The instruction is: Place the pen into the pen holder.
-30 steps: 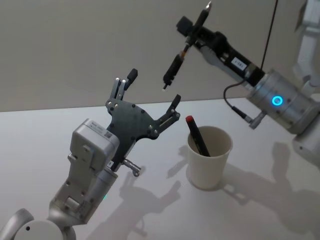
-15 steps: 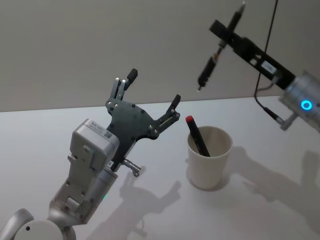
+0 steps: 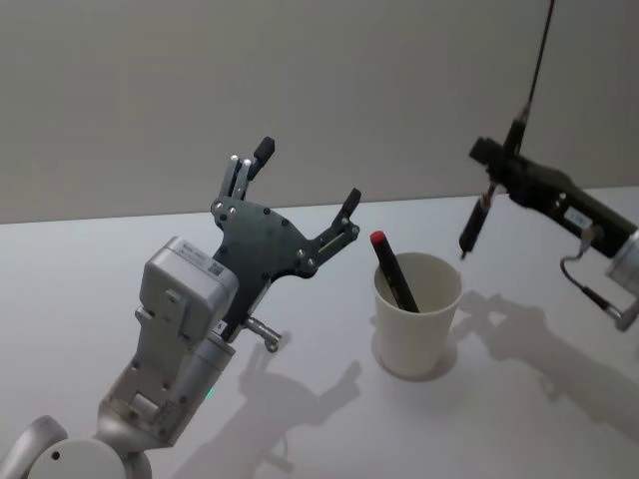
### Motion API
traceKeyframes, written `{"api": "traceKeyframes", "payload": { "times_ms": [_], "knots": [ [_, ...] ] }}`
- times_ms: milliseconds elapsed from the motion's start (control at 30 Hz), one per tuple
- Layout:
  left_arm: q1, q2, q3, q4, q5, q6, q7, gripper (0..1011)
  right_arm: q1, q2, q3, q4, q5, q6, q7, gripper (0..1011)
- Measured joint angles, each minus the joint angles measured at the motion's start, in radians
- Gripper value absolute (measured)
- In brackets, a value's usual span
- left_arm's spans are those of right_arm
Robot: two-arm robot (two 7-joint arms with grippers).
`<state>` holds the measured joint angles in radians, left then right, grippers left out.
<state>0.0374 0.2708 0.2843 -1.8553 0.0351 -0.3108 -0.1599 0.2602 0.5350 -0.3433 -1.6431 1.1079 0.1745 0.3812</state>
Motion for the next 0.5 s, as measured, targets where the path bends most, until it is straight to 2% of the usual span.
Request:
{"api": "traceKeyframes", "payload": {
  "times_ms": [200,400,500],
  "knots": [
    [0.000,0.000,0.000,0.000,0.000,0.000,0.000,1001,-0.036,0.021,-0.009,0.006,-0.033,-0.021,-0.003,132],
    [0.000,0.000,0.000,0.000,0.000,0.000,0.000,1001,-0.052,0.023,-0.016,0.011,-0.035,-0.037,-0.002,132],
    [0.000,0.000,0.000,0.000,0.000,0.000,0.000,1001,-0.056,0.021,-0.017,0.011,-0.022,-0.051,0.003,132]
  ]
}}
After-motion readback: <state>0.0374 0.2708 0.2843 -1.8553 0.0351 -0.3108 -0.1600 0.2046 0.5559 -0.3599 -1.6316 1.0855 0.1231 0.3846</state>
